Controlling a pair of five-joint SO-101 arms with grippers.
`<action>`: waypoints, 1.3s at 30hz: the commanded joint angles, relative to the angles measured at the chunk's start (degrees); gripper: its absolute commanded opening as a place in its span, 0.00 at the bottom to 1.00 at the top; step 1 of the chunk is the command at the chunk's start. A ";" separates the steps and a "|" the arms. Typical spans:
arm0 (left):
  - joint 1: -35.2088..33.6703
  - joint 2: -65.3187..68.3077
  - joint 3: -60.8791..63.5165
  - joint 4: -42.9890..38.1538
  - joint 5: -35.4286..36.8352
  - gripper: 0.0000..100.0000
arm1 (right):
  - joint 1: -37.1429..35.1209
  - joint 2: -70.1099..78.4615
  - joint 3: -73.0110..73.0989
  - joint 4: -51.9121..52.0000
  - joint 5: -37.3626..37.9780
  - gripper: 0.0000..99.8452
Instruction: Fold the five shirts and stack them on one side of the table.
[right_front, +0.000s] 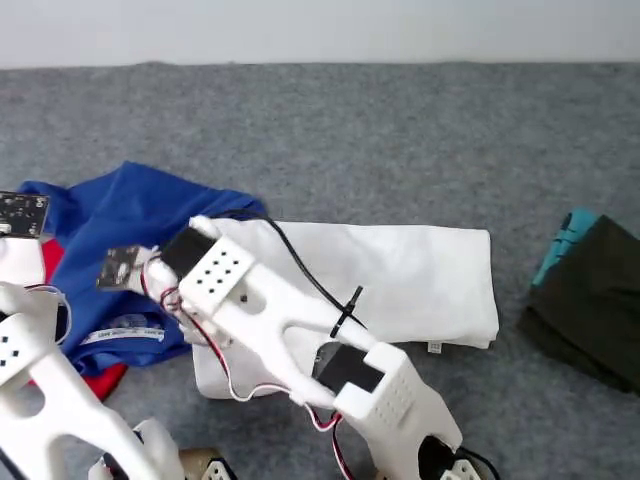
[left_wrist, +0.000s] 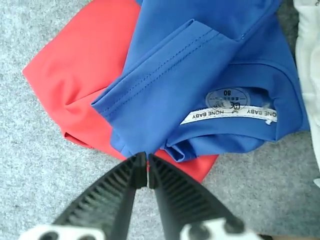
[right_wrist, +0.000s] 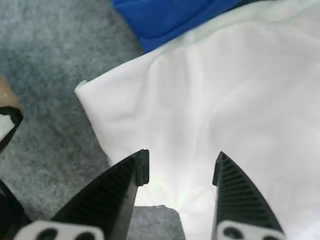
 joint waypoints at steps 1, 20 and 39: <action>0.00 -1.32 -0.66 -1.49 0.35 0.02 | 3.21 -2.24 -5.19 0.40 -0.79 0.22; 0.26 -1.05 -0.31 -2.29 0.35 0.02 | 2.59 16.31 -5.71 -14.46 -0.53 0.01; 0.09 -1.05 -0.57 -2.99 0.35 0.02 | -1.71 26.15 -32.18 1.19 -0.62 0.01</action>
